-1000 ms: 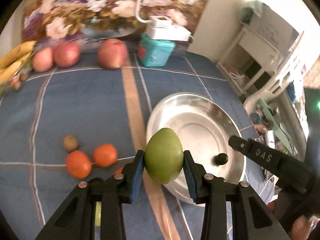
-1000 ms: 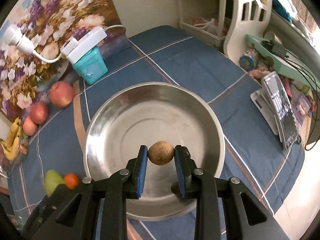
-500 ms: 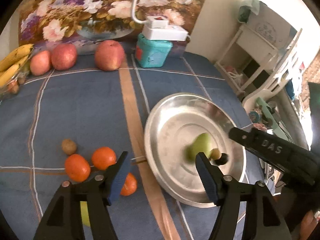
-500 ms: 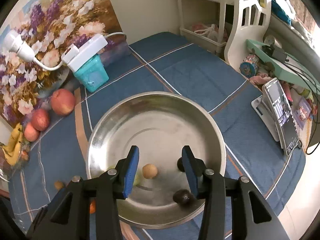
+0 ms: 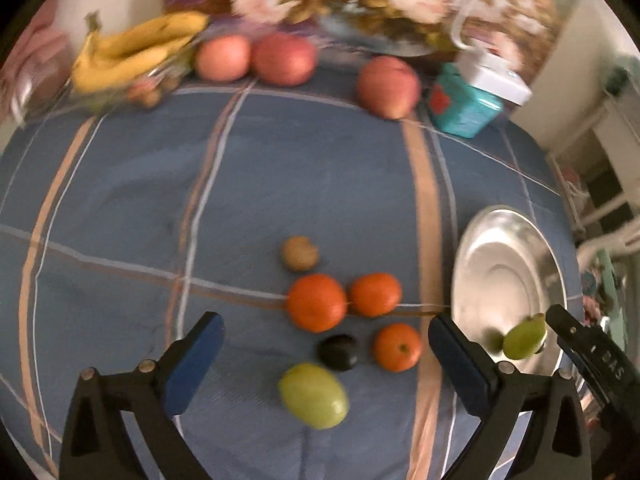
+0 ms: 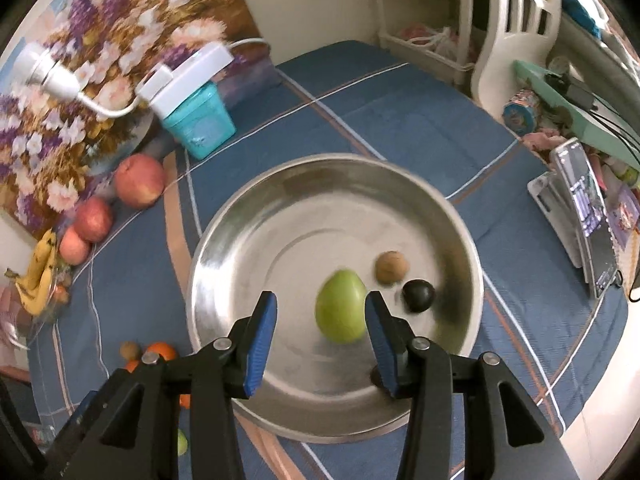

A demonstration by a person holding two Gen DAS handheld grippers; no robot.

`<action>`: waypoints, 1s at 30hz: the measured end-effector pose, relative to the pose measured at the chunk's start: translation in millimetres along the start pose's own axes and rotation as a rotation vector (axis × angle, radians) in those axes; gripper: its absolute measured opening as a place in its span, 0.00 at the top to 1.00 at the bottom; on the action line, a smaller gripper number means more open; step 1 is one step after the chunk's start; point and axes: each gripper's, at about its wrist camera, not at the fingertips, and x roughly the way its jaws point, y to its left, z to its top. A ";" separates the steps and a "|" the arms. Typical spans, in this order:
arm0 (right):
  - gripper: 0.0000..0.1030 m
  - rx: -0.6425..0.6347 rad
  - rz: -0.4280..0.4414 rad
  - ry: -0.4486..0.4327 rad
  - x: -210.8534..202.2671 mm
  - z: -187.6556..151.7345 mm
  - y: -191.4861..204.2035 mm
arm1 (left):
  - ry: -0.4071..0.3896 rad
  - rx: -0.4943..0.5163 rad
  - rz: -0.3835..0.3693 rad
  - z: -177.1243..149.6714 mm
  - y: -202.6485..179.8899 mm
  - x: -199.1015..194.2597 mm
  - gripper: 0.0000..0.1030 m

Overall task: Organize fruits
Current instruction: 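Withdraw both tools from the plate back toward the remaining fruit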

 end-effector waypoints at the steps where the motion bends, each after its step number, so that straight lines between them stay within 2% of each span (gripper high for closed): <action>1: 0.54 -0.009 0.003 -0.002 -0.6 -1.4 2.6 | 0.004 -0.016 -0.002 -0.6 4.9 -1.2 0.00; 3: 0.51 -0.030 0.009 -0.011 -2.9 -4.2 9.0 | 0.002 -0.045 -0.008 -1.1 15.3 -5.6 0.00; 4: 0.46 -0.041 0.012 -0.014 -4.2 -5.8 12.7 | -0.002 -0.056 -0.009 -0.9 20.4 -8.1 0.00; 6: 0.29 -0.062 0.026 -0.017 -6.8 -7.3 19.6 | -0.013 -0.071 -0.008 0.0 27.6 -13.2 0.00; 7: 0.28 -0.071 0.044 -0.019 -8.0 -7.8 22.8 | -0.017 -0.079 -0.008 -0.3 31.3 -15.9 0.00; 14: 0.23 -0.139 0.073 -0.011 -11.3 -17.5 44.9 | -0.003 -0.148 -0.014 -3.4 58.1 -17.9 0.00; 21: 0.23 -0.232 0.130 0.061 -5.3 -37.2 78.7 | -0.023 -0.231 0.001 -9.7 87.5 -27.9 0.00; 26: 0.23 -0.250 0.188 0.164 5.4 -50.3 98.2 | -0.037 -0.288 0.008 -15.2 105.9 -32.4 0.00; 30: 0.23 -0.290 0.151 0.198 11.4 -60.8 110.4 | -0.035 -0.321 0.002 -19.7 113.4 -31.3 0.00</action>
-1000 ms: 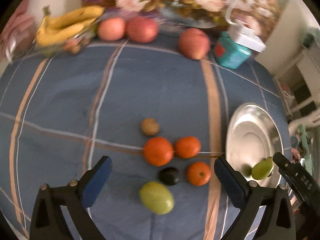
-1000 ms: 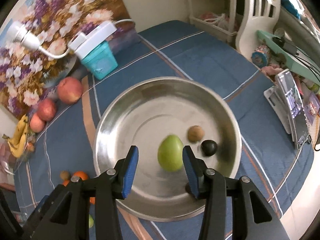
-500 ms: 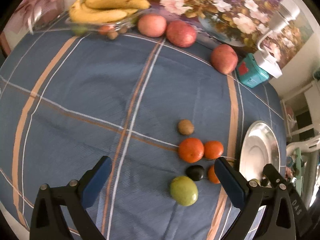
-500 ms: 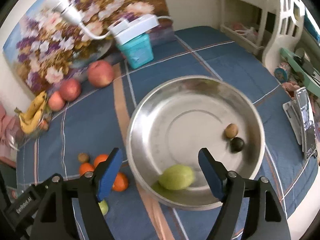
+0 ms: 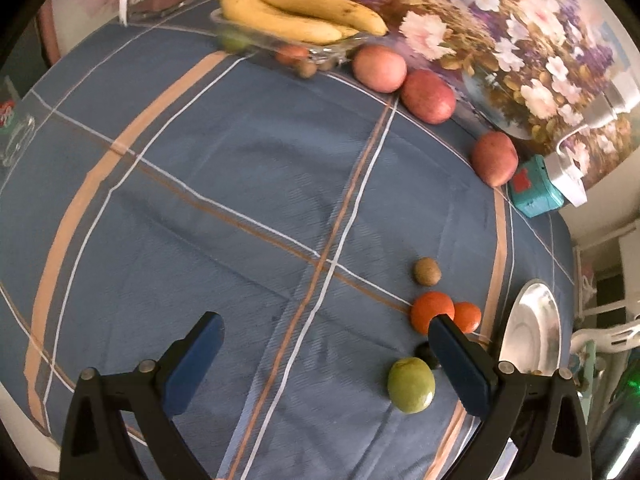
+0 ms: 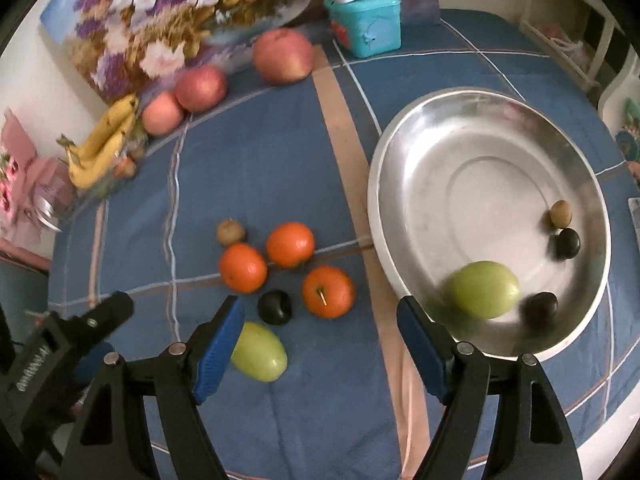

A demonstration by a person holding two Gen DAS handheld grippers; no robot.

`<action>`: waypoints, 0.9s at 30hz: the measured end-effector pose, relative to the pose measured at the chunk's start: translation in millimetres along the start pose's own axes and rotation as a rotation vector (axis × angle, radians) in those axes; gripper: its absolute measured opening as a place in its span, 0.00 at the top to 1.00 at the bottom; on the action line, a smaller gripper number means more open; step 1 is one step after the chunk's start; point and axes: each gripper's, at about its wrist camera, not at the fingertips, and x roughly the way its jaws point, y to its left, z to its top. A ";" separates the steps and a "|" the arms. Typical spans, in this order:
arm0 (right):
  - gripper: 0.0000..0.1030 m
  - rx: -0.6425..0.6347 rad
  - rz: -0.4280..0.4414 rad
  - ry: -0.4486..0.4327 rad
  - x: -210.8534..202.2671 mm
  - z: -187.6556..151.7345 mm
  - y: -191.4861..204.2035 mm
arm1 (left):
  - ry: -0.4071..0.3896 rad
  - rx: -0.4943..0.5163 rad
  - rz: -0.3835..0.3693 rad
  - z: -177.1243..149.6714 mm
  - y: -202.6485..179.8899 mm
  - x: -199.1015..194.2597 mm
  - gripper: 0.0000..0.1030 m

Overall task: Organize fruits
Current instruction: 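Withdraw both tools from the plate back toward the remaining fruit, then close the left tool around the second green pear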

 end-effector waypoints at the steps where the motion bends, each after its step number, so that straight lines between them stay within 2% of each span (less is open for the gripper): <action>1: 0.23 -0.004 -0.009 0.004 1.5 0.3 2.6 | 0.000 -0.006 0.001 -1.1 0.9 0.7 0.00; 7: 0.23 0.001 -0.052 0.034 4.9 -4.7 5.7 | 0.050 0.033 -0.025 -7.3 -11.4 13.3 0.00; 9: 0.20 0.014 -0.044 0.043 5.6 -4.5 2.5 | 0.080 0.060 -0.027 -12.4 -19.5 20.4 0.00; 12: 0.20 0.055 -0.036 0.052 4.5 -4.2 -8.7 | 0.117 0.085 -0.042 -17.9 -28.4 28.0 0.00; 19: 0.20 0.203 -0.112 0.009 -11.3 -0.8 -49.9 | 0.225 0.165 -0.117 -34.2 -56.8 43.6 0.00; 22: 0.20 0.247 -0.098 0.002 -16.1 -0.8 -61.3 | 0.257 0.184 -0.124 -44.4 -66.7 50.2 0.01; 23: 0.20 0.252 -0.095 0.003 -16.4 -0.7 -62.6 | 0.260 0.188 -0.121 -46.3 -69.6 51.0 0.02; 27: 0.20 0.257 -0.095 0.006 -17.4 -1.9 -65.6 | 0.269 0.217 -0.102 -52.7 -81.6 56.6 0.16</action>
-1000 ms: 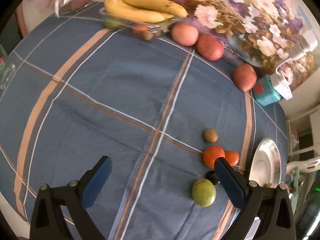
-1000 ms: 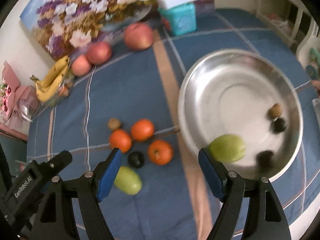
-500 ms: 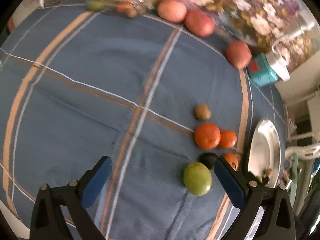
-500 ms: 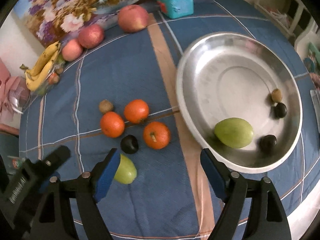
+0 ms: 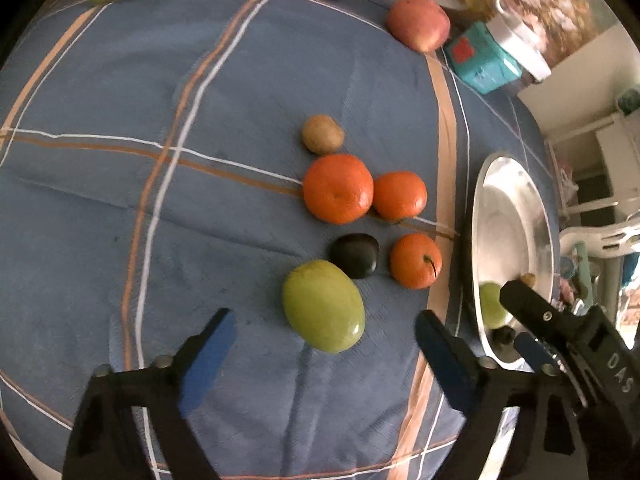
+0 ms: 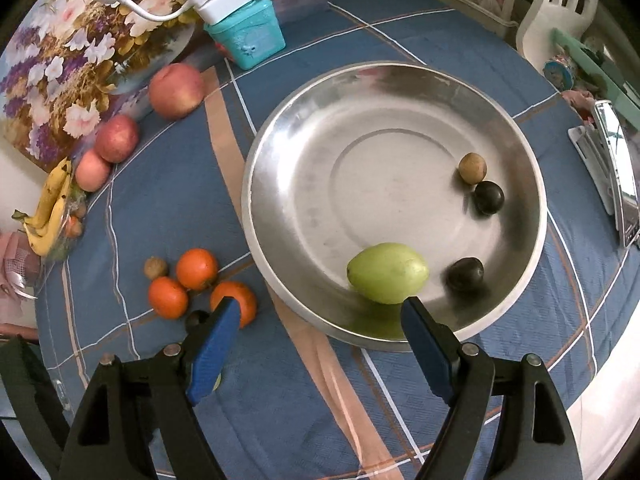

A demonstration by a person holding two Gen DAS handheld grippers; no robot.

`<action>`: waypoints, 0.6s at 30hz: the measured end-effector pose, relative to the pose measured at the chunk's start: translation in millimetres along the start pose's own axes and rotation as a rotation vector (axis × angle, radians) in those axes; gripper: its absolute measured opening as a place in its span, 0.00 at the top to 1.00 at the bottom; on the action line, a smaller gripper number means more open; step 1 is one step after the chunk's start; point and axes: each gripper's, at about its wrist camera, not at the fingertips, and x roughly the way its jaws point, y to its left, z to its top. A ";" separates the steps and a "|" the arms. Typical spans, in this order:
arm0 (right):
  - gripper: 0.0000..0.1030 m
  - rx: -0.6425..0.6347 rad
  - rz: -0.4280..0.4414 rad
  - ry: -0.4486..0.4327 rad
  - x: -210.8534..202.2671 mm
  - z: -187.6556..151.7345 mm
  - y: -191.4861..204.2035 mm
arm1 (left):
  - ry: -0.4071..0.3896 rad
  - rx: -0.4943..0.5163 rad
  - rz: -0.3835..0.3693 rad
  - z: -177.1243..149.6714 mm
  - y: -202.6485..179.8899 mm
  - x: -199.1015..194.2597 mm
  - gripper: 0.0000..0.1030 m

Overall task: Organize fruits
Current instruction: 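Close the left tool around the second green pear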

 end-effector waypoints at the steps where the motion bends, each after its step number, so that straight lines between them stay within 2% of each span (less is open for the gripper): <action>1: 0.20 0.000 0.000 0.002 0.5 0.9 0.1 | 0.003 -0.001 0.000 0.2 -0.7 2.0 0.17; 7: 0.20 -0.006 0.002 0.007 -1.7 -2.4 0.0 | 0.014 -0.022 -0.036 1.1 -1.2 5.0 0.30; 11: 0.20 -0.009 -0.001 0.010 0.4 -2.0 1.1 | 0.006 -0.017 -0.038 4.2 -5.4 4.5 0.44; 13: 0.20 -0.010 -0.003 0.014 0.7 -2.4 1.3 | -0.001 -0.013 -0.018 3.7 -4.6 3.1 0.55; 18: 0.20 -0.011 -0.008 0.018 4.2 -2.2 3.1 | -0.006 -0.026 -0.026 4.3 4.1 -1.4 0.57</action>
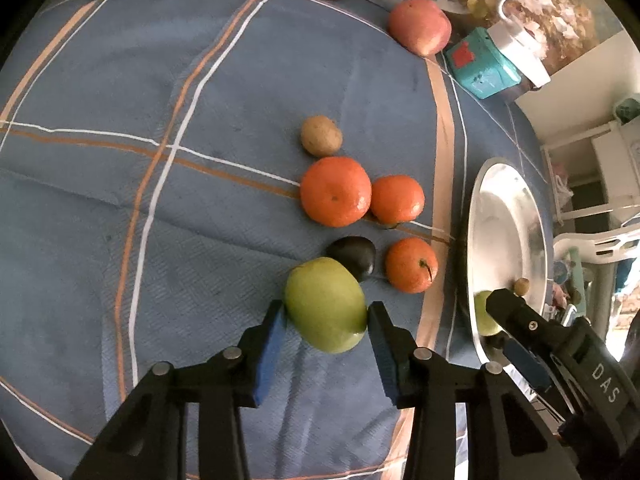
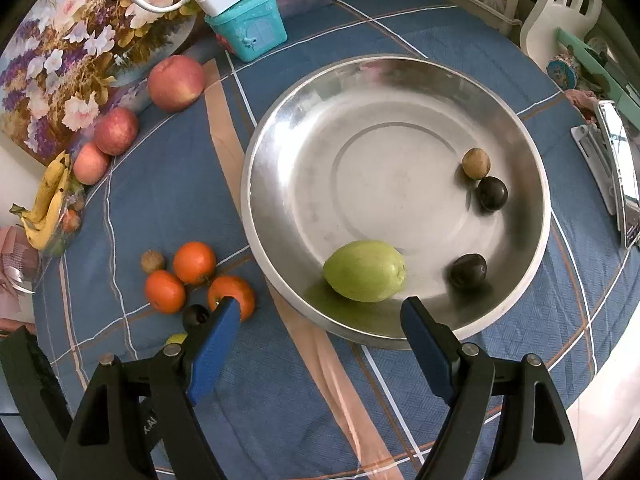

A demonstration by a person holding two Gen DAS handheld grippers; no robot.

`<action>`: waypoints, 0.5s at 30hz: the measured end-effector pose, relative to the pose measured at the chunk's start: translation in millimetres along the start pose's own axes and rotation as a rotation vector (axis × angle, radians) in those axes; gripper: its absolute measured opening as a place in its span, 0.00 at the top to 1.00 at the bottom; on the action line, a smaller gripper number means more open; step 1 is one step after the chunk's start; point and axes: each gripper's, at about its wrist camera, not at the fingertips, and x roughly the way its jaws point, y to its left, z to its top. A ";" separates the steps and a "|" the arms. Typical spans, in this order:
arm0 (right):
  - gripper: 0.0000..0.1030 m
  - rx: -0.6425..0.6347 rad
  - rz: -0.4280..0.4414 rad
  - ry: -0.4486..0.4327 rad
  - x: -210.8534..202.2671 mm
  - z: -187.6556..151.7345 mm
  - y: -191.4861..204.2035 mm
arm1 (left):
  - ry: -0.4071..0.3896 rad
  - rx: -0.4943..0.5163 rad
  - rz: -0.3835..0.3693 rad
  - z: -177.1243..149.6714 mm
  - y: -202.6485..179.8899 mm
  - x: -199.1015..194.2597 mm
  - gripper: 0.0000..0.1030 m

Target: Organize fruits

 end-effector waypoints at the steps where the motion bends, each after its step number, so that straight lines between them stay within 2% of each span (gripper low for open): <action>1: 0.20 0.000 -0.002 0.002 0.4 0.0 0.4 | 0.001 -0.007 -0.002 0.4 1.5 -0.1 0.57; 5: 0.20 -0.005 -0.003 0.009 2.9 -0.7 0.8 | -0.019 -0.062 -0.012 5.0 16.9 -9.0 0.57; 9: 0.20 -0.014 -0.003 0.017 6.1 -0.7 3.2 | -0.094 -0.127 0.019 12.3 37.9 -28.2 0.57; 15: 0.20 -0.066 0.033 0.017 7.4 -2.9 18.5 | -0.153 -0.210 -0.014 14.0 61.9 -50.9 0.57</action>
